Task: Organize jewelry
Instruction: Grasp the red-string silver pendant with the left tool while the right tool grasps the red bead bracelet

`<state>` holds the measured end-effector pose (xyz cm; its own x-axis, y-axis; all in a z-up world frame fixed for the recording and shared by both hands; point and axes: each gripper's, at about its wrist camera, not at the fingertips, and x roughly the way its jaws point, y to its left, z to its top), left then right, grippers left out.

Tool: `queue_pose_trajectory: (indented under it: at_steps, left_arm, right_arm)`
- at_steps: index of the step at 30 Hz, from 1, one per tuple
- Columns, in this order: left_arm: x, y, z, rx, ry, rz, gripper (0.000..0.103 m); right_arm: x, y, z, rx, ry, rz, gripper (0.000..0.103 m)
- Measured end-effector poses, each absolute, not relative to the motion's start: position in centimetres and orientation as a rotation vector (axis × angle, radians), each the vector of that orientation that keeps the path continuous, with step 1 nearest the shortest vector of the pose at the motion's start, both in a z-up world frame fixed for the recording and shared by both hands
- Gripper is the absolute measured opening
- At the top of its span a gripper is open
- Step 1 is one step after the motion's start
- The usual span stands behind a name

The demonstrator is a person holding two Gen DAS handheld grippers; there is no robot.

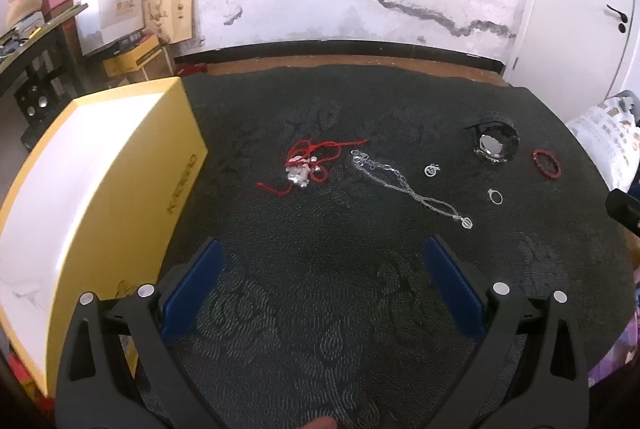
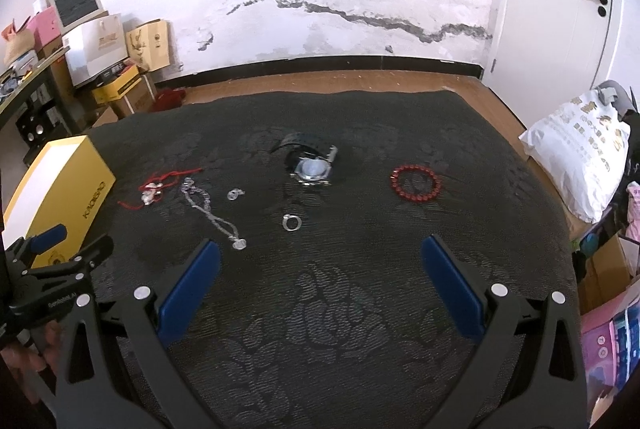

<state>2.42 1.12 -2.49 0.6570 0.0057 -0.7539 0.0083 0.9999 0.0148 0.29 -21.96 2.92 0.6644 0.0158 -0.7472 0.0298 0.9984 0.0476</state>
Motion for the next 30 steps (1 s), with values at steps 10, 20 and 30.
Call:
queue_pose_trajectory:
  at_steps: [10,20,30]
  left_arm:
    - [8.4,1.9,-7.4,0.047,0.889,0.021,0.097]
    - [12.2,2.8,-10.4,0.033,0.944,0.010,0.097]
    - [13.4,2.9,-10.7,0.027,0.951,0.008,0.098]
  right_arm:
    - [4.5,-24.0,0.0,0.033,0.890,-0.026,0.098]
    - [7.4,-25.5,-3.9,0.010,0.939,0.014,0.098]
    - [12.1,-29.3,-7.4,0.011,0.992,-0.082,0.098]
